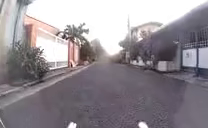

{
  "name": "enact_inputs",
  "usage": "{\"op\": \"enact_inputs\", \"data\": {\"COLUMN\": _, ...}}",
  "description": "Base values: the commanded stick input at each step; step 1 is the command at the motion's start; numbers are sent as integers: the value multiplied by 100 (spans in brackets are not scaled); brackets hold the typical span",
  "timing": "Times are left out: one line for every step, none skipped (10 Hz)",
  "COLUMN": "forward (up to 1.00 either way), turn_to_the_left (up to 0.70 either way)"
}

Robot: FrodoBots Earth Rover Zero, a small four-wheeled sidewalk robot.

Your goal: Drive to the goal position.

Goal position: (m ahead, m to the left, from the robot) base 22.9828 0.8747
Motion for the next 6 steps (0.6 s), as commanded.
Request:
{"op": "enact_inputs", "data": {"forward": 70, "turn_to_the_left": 0}}
{"op": "enact_inputs", "data": {"forward": 70, "turn_to_the_left": 0}}
{"op": "enact_inputs", "data": {"forward": 70, "turn_to_the_left": 0}}
{"op": "enact_inputs", "data": {"forward": 70, "turn_to_the_left": 0}}
{"op": "enact_inputs", "data": {"forward": 70, "turn_to_the_left": 0}}
{"op": "enact_inputs", "data": {"forward": 70, "turn_to_the_left": 0}}
